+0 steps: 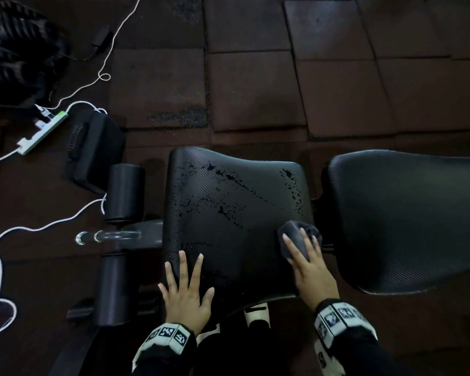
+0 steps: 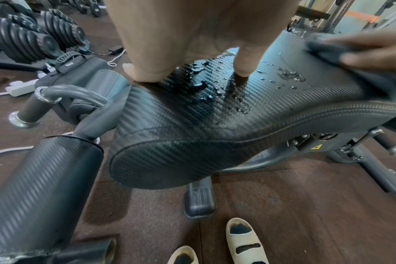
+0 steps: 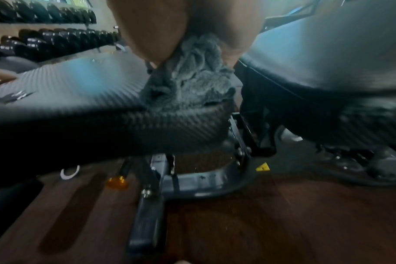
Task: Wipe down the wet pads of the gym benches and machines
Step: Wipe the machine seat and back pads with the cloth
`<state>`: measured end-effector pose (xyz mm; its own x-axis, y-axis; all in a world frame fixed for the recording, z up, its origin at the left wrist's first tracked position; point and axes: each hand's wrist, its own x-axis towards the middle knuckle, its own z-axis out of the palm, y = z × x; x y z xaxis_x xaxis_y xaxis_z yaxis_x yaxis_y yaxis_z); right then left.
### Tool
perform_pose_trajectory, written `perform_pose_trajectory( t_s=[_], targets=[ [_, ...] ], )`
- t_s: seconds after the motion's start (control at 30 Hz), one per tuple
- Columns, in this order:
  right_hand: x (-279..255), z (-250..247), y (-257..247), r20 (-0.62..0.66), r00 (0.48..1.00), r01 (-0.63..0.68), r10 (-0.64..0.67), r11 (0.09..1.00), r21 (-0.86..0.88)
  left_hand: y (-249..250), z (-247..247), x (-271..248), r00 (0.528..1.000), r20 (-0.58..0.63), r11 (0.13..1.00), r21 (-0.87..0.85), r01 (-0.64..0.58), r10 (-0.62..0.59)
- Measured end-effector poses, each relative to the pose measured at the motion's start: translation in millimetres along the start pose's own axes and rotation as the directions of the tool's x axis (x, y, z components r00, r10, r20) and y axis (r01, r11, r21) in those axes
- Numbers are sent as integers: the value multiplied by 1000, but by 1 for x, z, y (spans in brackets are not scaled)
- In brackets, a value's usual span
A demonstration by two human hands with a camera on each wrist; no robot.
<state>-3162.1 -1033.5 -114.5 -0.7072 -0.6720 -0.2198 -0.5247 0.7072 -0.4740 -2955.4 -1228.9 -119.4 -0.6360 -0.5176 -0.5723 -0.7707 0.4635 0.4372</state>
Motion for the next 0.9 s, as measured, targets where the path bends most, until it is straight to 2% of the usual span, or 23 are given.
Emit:
perform_pose_trajectory(
  t_s=[0.1, 0.2, 0.3, 0.37, 0.5, 0.6, 0.7, 0.8, 0.9],
  targets=[
    [-42, 9, 2, -17, 1000, 15, -16, 1000, -7, 0, 0, 0, 1000, 4, 1000, 9, 4, -4],
    [-67, 26, -19, 116, 993, 50, -38, 993, -106, 0, 1, 0, 1000, -1, 1000, 12, 6, -6],
    [-60, 38, -53, 194, 968, 182, -156, 976, -120, 0, 2, 0, 1000, -14, 1000, 18, 3, -3],
    [-35, 38, -69, 189, 968, 192, -165, 972, -136, -1, 3, 0, 1000, -26, 1000, 24, 0, 1],
    [19, 28, -62, 169, 979, 142, -117, 979, -144, -1, 0, -1, 999, -38, 1000, 5, 6, -6],
    [34, 14, -43, 122, 992, 51, -38, 993, -104, 4, -4, -2, 999, -49, 1000, -16, 22, -22],
    [17, 7, -25, 35, 998, -51, 52, 998, -30, 9, -13, 4, 994, -94, 997, -49, 52, -56],
    [-15, 3, -19, 13, 992, -122, 122, 991, 51, 15, -27, 23, 987, -141, 997, -50, 66, -72],
    [-28, 1, -19, 31, 982, -190, 188, 980, 65, 23, -43, 49, 990, -116, 995, -79, 66, -74]
  ],
)
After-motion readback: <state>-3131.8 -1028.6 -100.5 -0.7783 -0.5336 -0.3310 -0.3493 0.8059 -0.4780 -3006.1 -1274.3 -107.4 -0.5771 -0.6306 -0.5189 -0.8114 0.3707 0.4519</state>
